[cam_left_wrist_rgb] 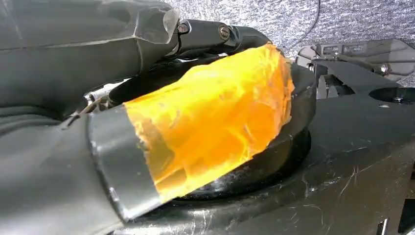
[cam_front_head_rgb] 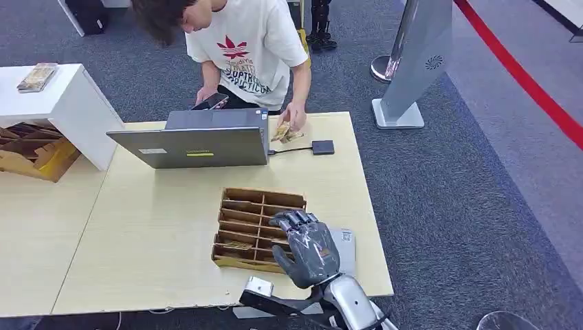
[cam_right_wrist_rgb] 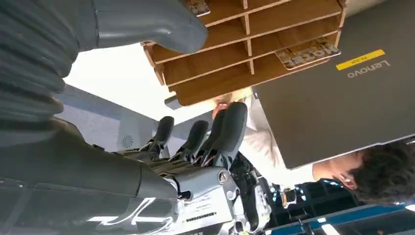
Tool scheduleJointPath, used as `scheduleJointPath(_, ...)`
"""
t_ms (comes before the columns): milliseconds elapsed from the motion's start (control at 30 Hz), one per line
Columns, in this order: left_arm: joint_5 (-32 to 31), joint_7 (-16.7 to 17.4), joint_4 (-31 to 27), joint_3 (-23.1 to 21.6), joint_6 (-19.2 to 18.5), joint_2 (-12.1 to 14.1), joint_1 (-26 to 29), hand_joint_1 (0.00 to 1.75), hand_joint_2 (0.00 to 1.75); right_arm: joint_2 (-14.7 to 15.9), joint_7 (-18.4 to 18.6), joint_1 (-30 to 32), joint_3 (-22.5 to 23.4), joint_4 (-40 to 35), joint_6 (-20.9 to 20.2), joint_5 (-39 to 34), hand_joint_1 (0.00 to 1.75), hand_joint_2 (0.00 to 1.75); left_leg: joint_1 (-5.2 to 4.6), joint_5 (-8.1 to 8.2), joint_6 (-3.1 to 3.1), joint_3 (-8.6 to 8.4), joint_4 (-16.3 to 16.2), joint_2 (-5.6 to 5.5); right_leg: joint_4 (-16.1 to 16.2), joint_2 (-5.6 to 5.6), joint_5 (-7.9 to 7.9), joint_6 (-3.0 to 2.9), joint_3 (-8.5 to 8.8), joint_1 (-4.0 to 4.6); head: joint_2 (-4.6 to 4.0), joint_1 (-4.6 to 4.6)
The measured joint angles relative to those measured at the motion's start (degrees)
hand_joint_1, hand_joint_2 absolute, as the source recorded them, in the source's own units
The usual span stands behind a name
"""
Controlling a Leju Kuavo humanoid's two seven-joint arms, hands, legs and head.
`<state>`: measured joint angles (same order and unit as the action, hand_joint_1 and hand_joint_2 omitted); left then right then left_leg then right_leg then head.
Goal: Pass the card to the sensor for recognition and then transmit it.
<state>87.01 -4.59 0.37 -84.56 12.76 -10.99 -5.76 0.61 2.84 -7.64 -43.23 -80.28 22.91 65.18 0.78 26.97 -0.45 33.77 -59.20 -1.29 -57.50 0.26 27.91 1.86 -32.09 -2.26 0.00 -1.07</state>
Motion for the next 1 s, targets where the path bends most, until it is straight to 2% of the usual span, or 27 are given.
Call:
scheduleJointPath(233,0.0,0.0,0.0,0.0,0.0,0.0,0.0,0.00,0.00,0.0,0.2,0.0,0.0,0.9,0.0,0.1,0.80,1.75,0.00,0.00,0.00,0.00,0.0,0.00,0.0,0.00,0.00,0.00,0.00,0.00,0.00,0.00)
scheduleJointPath(367,0.0,0.0,0.0,0.0,0.0,0.0,0.0,0.00,0.00,0.0,0.2,-0.1,0.0,1.2,-0.1,0.1,0.65,1.75,0.00,0.00,0.00,0.00,0.0,0.00,0.0,0.00,0.00,0.00,0.00,0.00,0.00,0.00)
scheduleJointPath(500,0.0,0.0,0.0,0.0,0.0,0.0,0.0,0.00,0.00,0.0,0.4,-0.1,0.0,1.9,-0.1,-0.4,0.77,1.75,0.00,0.00,0.00,0.00,0.0,0.00,0.0,0.00,0.00,0.00,0.00,0.00,0.00,0.00)
scheduleJointPath(567,0.0,0.0,0.0,0.0,0.1,0.0,0.0,0.00,0.00,0.0,0.7,-0.3,0.0,2.7,-0.1,-0.5,0.77,1.75,0.00,0.00,0.00,0.00,0.0,0.00,0.0,0.00,0.00,0.00,0.00,0.00,0.00,0.00)
scheduleJointPath(633,0.0,0.0,-0.1,0.0,0.1,0.1,0.0,0.00,0.00,0.0,0.8,-0.4,0.0,3.5,-0.1,-0.6,0.66,1.75,0.00,0.00,0.00,0.00,0.0,0.00,0.0,0.00,0.00,0.00,0.00,0.00,0.00,0.00)
scheduleJointPath(700,0.0,0.0,-0.2,0.0,0.1,0.2,0.0,0.00,0.00,0.0,0.8,-0.5,0.0,4.0,-0.1,-0.6,0.68,1.75,0.00,0.00,0.00,0.00,0.0,0.00,0.0,0.00,0.00,0.00,0.00,0.00,0.00,0.00)
scheduleJointPath(767,0.0,0.0,-0.2,0.0,0.1,0.2,0.0,0.00,0.00,0.0,0.9,-0.6,0.0,4.5,-0.1,-0.6,0.63,1.75,0.00,0.00,0.00,0.00,0.0,0.00,0.0,0.00,0.00,0.00,0.00,0.00,0.00,0.00)
scheduleJointPath(867,0.0,0.0,-0.3,-0.1,0.1,0.2,0.0,0.00,0.00,0.0,0.9,-0.8,0.2,5.2,-0.3,-0.6,0.68,1.75,0.00,0.00,0.00,0.00,0.0,0.00,0.0,0.00,0.00,0.00,0.00,0.00,0.00,0.00)
scheduleJointPath(1000,0.0,0.0,-0.4,-0.2,0.1,0.2,0.0,0.00,0.00,-0.1,1.3,-0.9,0.4,5.7,-1.0,-0.5,0.66,1.75,0.00,0.00,0.00,0.00,0.0,0.00,0.0,0.00,0.00,0.00,0.00,0.00,0.00,0.00)
